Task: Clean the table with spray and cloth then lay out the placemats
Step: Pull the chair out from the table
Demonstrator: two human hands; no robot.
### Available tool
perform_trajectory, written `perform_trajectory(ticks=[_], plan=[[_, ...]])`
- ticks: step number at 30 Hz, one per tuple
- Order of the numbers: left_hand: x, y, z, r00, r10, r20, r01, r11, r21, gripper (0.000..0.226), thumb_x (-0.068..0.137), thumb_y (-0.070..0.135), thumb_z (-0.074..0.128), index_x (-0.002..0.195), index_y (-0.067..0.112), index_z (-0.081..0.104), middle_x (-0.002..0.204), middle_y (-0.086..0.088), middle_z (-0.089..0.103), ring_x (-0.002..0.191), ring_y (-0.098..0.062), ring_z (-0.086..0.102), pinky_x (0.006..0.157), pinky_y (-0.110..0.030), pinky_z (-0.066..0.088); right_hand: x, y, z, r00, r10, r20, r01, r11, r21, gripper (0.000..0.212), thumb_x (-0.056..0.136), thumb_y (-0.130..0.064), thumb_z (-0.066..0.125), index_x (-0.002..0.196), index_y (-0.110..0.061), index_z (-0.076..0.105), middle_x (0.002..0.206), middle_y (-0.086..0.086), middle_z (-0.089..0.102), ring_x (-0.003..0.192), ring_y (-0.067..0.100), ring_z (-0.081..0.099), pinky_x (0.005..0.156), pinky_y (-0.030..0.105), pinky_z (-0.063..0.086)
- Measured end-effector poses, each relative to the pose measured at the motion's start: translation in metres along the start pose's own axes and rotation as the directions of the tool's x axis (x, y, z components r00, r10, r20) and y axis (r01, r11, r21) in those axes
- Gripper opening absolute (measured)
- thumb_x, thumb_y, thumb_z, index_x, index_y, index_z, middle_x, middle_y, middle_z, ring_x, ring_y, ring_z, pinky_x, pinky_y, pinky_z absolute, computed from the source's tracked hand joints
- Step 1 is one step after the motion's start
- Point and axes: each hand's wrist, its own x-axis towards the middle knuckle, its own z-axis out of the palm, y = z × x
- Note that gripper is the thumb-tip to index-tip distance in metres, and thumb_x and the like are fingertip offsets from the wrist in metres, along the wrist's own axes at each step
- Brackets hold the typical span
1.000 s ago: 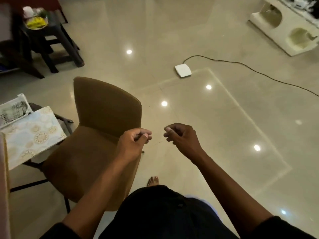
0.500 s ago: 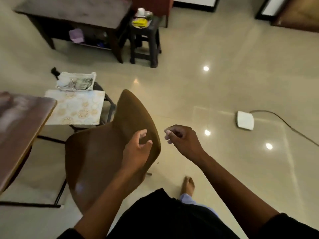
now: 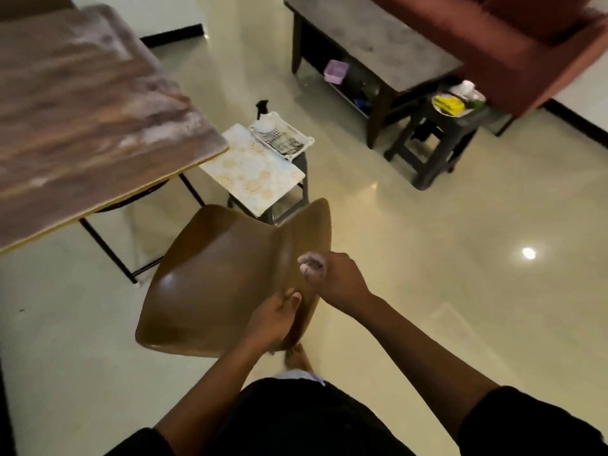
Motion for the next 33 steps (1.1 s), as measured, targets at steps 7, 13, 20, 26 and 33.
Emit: perform_trajectory(ticks=[7, 13, 20, 26, 33], plan=[[0.037, 0.006, 0.017, 0.996, -0.087, 0.014, 0.088, 0.995, -0.052, 0.052, 0.119, 0.050, 0.032, 0.162, 0.027, 0.049, 0.161, -0.010, 0.058, 0.144, -0.032, 0.056, 0.110, -0.040, 0.044, 0.066, 0.000, 0.009, 0.911, -0.194, 0.364, 0.336, 0.861, -0.382, 0.030, 0.100, -0.033, 0.054, 0.124, -0.022, 0.068, 0.120, 0.001, 0.071, 0.110, 0.022, 0.064, 0.093, 0.038, 0.051], [0.059, -0.005, 0.019, 0.981, -0.192, -0.025, 0.192, 0.981, 0.010, 0.071, 0.114, 0.068, 0.017, 0.175, 0.032, 0.022, 0.180, -0.008, 0.032, 0.160, -0.038, 0.040, 0.126, -0.049, 0.035, 0.120, 0.010, 0.020, 0.791, -0.179, 0.585, 0.576, 0.543, -0.612, 0.021, 0.095, -0.040, 0.050, 0.091, -0.027, 0.066, 0.105, 0.002, 0.069, 0.108, 0.025, 0.058, 0.097, 0.044, 0.033], [0.089, -0.024, 0.024, 0.827, -0.560, -0.050, 0.557, 0.828, -0.061, 0.079, 0.112, 0.070, 0.016, 0.167, 0.021, 0.041, 0.173, -0.015, 0.042, 0.161, -0.039, 0.036, 0.133, -0.059, 0.015, 0.191, 0.013, 0.039, 0.757, -0.014, 0.654, 0.607, 0.387, -0.694, 0.042, 0.098, -0.053, 0.043, 0.125, -0.027, 0.064, 0.138, 0.009, 0.059, 0.138, 0.033, 0.042, 0.120, 0.064, 0.008], [0.086, -0.029, 0.028, 0.523, -0.851, -0.053, 0.745, 0.486, -0.456, 0.091, 0.104, 0.074, 0.044, 0.171, 0.013, 0.031, 0.174, -0.015, 0.036, 0.155, -0.041, 0.045, 0.128, -0.048, 0.037, 0.253, 0.009, 0.050, 0.786, 0.142, 0.602, 0.528, 0.353, -0.772, 0.056, 0.096, -0.056, 0.048, 0.137, -0.019, 0.056, 0.139, 0.014, 0.053, 0.127, 0.040, 0.050, 0.105, 0.063, 0.038], [0.073, -0.035, 0.029, 0.484, -0.873, -0.052, 0.611, 0.380, -0.694, 0.031, 0.100, 0.042, 0.067, 0.117, 0.016, 0.058, 0.123, -0.012, 0.068, 0.109, -0.035, 0.065, 0.100, -0.041, 0.052, 0.296, 0.017, 0.047, 0.772, 0.123, 0.623, 0.509, 0.467, -0.723, 0.046, 0.094, -0.055, 0.050, 0.122, -0.021, 0.063, 0.113, 0.001, 0.066, 0.103, 0.026, 0.065, 0.077, 0.037, 0.046]])
